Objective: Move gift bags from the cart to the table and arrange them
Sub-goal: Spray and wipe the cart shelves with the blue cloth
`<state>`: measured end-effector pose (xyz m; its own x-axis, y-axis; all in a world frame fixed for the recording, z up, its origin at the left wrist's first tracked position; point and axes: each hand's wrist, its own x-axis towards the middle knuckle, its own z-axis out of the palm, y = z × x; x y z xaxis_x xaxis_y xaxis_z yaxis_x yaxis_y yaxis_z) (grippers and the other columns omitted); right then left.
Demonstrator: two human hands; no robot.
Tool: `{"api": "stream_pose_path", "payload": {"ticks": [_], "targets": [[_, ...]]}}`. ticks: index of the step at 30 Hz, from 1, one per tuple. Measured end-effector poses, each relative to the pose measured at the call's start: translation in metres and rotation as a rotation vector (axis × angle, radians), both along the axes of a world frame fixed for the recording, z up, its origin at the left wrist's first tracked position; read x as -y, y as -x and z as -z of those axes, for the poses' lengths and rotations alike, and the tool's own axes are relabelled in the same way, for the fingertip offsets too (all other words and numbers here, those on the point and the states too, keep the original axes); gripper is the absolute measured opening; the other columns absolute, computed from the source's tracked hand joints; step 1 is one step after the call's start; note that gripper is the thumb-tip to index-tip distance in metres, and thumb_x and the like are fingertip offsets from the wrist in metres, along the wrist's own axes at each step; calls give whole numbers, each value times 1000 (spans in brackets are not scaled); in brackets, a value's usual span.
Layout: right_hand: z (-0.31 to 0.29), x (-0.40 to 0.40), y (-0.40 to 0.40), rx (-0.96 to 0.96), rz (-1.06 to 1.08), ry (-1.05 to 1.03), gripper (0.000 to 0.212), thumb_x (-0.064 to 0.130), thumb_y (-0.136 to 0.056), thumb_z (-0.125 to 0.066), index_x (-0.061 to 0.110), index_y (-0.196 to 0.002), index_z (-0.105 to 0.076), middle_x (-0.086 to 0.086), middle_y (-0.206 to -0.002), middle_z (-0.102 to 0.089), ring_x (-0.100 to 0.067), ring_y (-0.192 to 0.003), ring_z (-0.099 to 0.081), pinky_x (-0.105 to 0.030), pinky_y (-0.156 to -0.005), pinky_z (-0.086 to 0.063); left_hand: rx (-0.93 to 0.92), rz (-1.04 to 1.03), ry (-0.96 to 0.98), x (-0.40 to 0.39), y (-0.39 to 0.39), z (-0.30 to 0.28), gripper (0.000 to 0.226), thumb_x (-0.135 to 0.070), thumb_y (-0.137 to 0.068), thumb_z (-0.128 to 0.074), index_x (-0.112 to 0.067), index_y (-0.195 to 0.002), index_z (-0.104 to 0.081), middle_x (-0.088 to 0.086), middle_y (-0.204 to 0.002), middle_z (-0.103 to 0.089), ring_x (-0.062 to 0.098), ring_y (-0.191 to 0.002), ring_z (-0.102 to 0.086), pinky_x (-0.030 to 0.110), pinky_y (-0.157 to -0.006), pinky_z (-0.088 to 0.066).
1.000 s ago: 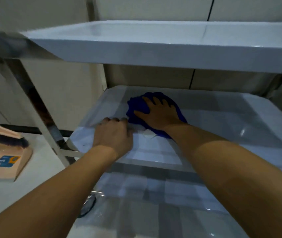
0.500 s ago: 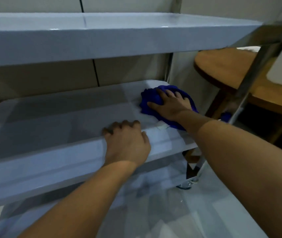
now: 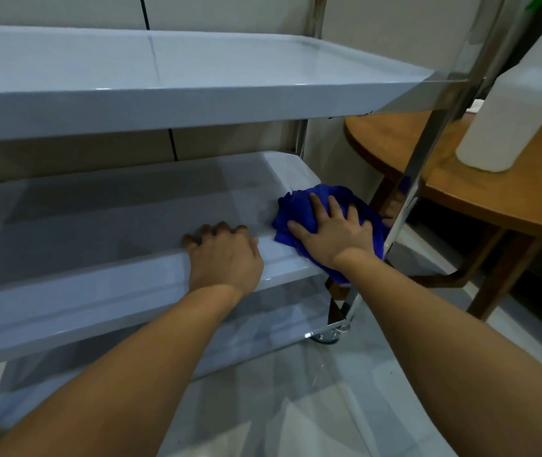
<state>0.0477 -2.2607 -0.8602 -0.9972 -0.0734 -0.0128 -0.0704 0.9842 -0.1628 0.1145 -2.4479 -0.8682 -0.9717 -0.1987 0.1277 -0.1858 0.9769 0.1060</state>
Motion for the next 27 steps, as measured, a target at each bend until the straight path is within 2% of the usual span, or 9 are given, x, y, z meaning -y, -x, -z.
{"api": "stream_pose_path", "payload": {"ticks": [5,8,10,11,14,17,19,23,27], "targets": [[0,14,-32,16,-30,-6,83,84,-89,-12,43,-158,6,2,-170,4,-38,-154,3,-62,-119,-7,29,26,-38,3,0,-7,41,-41,-104,-27,-24,-118,-61,9,-123,-59,34,-117,-51,53,-105,-33],[0,37,-48,-1,-99,6,79,81,-91,-12,43,-158,6,1,-170,1,-39,-154,0,-62,-119,-8,57,84,-280,24,-2,-19,41,-36,-106,-28,-24,-116,-66,6,-121,-65,25,-103,-58,40,-93,-44],[-1,58,-58,1,-135,6,80,81,-91,-12,43,-158,5,-1,-170,0,-40,-153,-2,-62,-119,-9,31,95,-481,47,-14,-28,37,-32,-106,-35,-19,-117,-68,7,-116,-68,26,-101,-61,40,-92,-51],[-2,71,-62,0,-158,2,80,82,-90,-11,42,-158,6,-2,-170,0,-41,-153,-2,-63,-118,-10,-12,79,-506,60,-24,-32,35,-30,-106,-37,-17,-115,-68,7,-112,-69,27,-99,-62,42,-91,-52],[-5,117,-79,-16,-251,-17,82,83,-89,-10,42,-158,5,-4,-170,-2,-42,-152,-4,-63,-118,-12,-85,4,-382,109,-57,-33,34,-29,-106,-38,-14,-108,-68,10,-109,-69,29,-97,-62,43,-88,-52],[-7,171,-102,-8,-366,-21,83,83,-89,-11,41,-158,5,-5,-170,-1,-43,-152,-3,-64,-117,-12,-92,-68,-218,161,-97,-22,35,-32,-105,-40,-15,-119,-67,10,-119,-67,33,-107,-59,42,-91,-50],[-9,210,-120,-8,-455,-15,83,84,-89,-12,41,-158,5,-5,-169,-1,-42,-152,-2,-64,-118,-12,-166,-105,-157,192,-130,-15,36,-31,-104,-41,-14,-118,-69,11,-118,-68,34,-109,-58,43,-89,-49],[-10,286,-157,-9,-627,-23,86,85,-87,-13,39,-158,6,-6,-169,0,-43,-151,-4,-64,-117,-12,-309,-223,-105,244,-193,-5,42,-34,-94,-36,-13,-95,-73,9,-97,-70,34,-95,-60,43,-81,-47],[-8,354,-190,-54,-793,-85,94,86,-86,-22,35,-158,8,-8,-168,-1,-44,-150,-8,-64,-116,-15,-397,-414,-158,274,-248,2,35,-31,-99,-39,-15,-104,-70,7,-102,-67,28,-99,-55,43,-85,-45]]}}
